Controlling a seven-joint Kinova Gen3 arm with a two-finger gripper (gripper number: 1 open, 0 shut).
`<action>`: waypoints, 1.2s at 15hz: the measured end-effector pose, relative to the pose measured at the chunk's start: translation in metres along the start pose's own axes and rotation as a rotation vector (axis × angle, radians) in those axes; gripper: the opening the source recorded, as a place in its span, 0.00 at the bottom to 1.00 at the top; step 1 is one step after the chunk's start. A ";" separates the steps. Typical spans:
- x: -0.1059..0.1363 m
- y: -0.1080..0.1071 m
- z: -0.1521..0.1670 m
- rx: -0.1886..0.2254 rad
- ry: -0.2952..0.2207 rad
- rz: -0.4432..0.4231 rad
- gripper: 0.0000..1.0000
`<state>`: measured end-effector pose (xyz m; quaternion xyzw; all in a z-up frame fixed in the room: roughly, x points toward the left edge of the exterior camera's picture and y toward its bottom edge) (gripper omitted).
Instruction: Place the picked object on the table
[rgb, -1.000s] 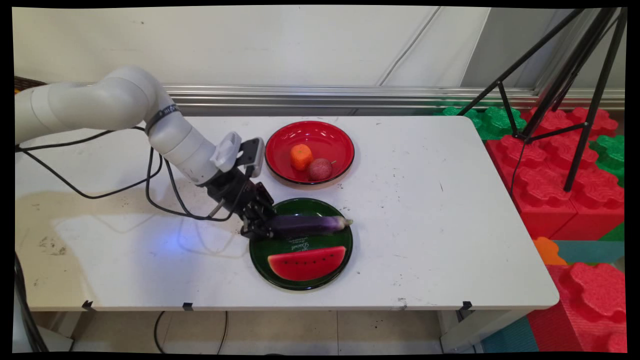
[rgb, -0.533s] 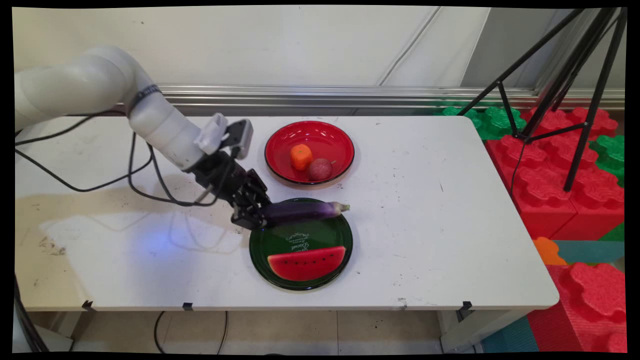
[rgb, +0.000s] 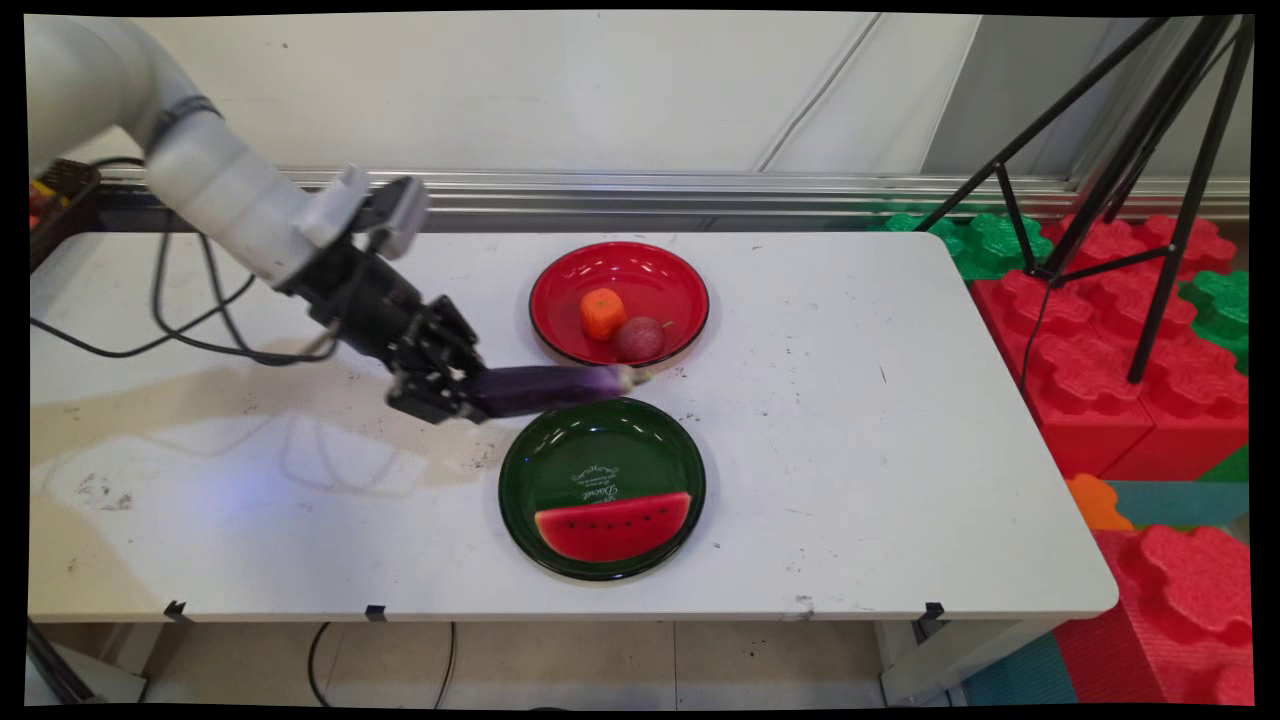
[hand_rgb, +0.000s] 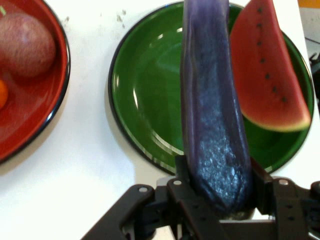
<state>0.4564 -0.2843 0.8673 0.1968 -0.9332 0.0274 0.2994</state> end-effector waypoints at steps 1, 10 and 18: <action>-0.006 0.000 -0.011 0.003 -0.006 -0.006 0.00; -0.073 -0.012 -0.078 -0.006 -0.125 -0.035 0.00; -0.126 -0.027 -0.073 -0.022 -0.231 -0.111 0.00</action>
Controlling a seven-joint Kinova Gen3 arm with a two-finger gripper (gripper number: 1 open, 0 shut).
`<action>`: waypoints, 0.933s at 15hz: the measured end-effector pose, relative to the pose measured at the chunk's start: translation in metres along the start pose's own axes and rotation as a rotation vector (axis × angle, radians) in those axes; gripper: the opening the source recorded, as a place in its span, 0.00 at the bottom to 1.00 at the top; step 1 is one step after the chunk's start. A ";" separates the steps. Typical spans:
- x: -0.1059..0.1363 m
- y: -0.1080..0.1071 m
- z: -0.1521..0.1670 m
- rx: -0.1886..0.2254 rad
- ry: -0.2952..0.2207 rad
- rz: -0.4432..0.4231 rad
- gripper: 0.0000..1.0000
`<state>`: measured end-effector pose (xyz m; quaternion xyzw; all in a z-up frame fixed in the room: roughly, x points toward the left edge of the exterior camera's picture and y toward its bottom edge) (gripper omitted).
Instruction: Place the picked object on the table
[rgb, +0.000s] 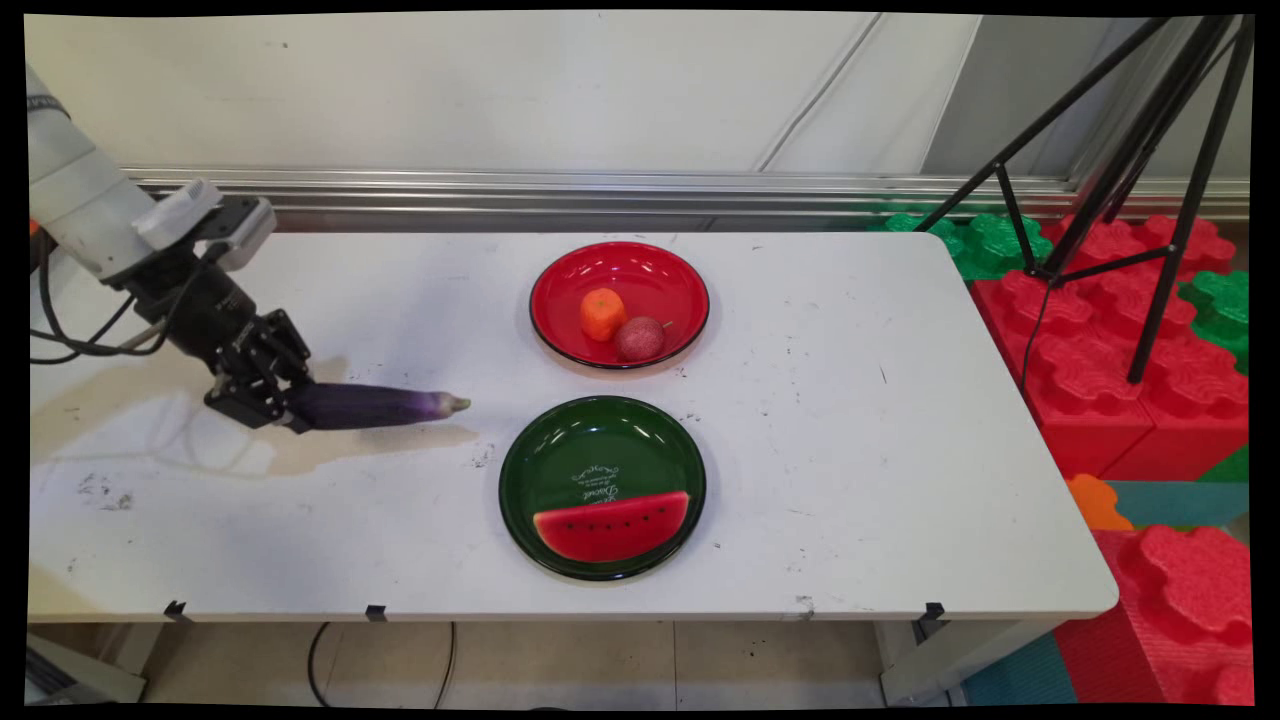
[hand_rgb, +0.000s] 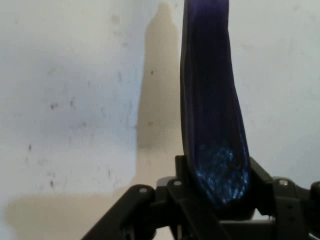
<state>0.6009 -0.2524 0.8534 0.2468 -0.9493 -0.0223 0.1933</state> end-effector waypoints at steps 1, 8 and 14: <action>-0.005 -0.002 0.004 0.000 -0.011 -0.013 0.00; -0.031 -0.017 0.027 0.022 -0.021 -0.160 0.00; -0.039 -0.028 0.037 0.041 0.006 -0.245 1.00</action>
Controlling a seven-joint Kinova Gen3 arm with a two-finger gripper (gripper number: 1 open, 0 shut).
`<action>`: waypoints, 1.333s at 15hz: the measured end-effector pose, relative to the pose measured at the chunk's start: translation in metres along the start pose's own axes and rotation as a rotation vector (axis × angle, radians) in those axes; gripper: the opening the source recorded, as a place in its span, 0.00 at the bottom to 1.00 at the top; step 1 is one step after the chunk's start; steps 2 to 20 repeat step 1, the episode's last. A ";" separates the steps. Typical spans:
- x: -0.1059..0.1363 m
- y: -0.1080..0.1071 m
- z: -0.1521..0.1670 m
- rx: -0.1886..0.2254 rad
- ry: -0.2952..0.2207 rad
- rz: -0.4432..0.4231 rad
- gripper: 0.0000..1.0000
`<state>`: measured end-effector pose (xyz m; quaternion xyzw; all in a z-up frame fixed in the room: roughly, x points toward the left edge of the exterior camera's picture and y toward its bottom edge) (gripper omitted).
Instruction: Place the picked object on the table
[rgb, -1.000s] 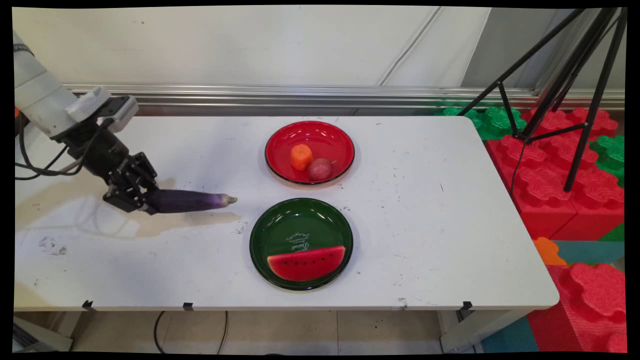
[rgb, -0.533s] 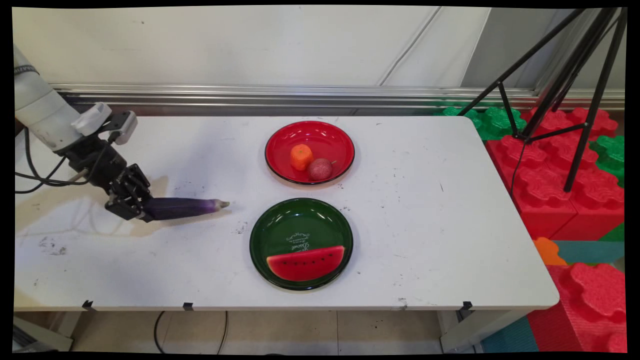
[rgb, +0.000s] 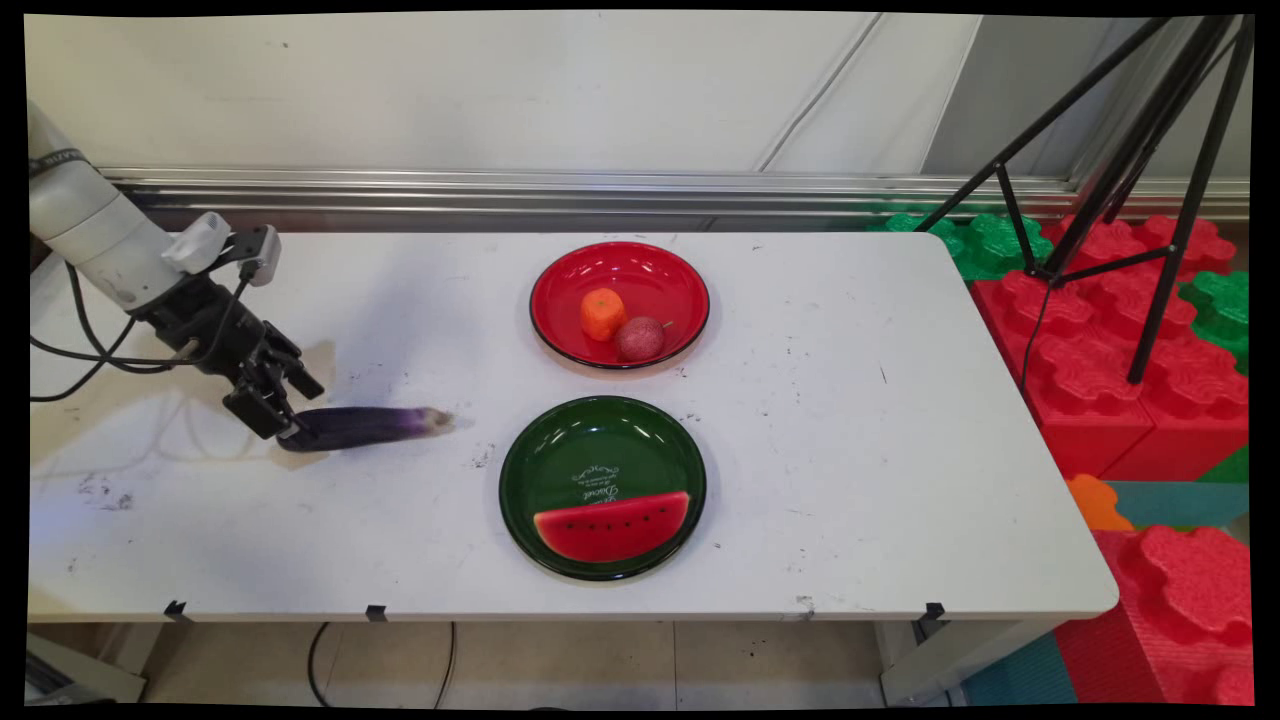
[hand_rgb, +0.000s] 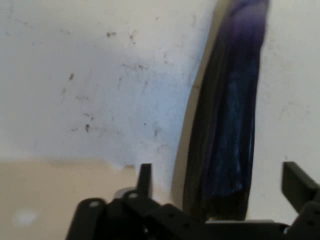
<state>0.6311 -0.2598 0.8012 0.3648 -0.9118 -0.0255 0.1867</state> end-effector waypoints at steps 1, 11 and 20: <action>-0.001 -0.001 0.000 0.000 0.006 -0.012 1.00; -0.001 -0.001 0.000 0.000 0.006 -0.012 1.00; -0.001 -0.001 0.000 0.000 0.006 -0.012 1.00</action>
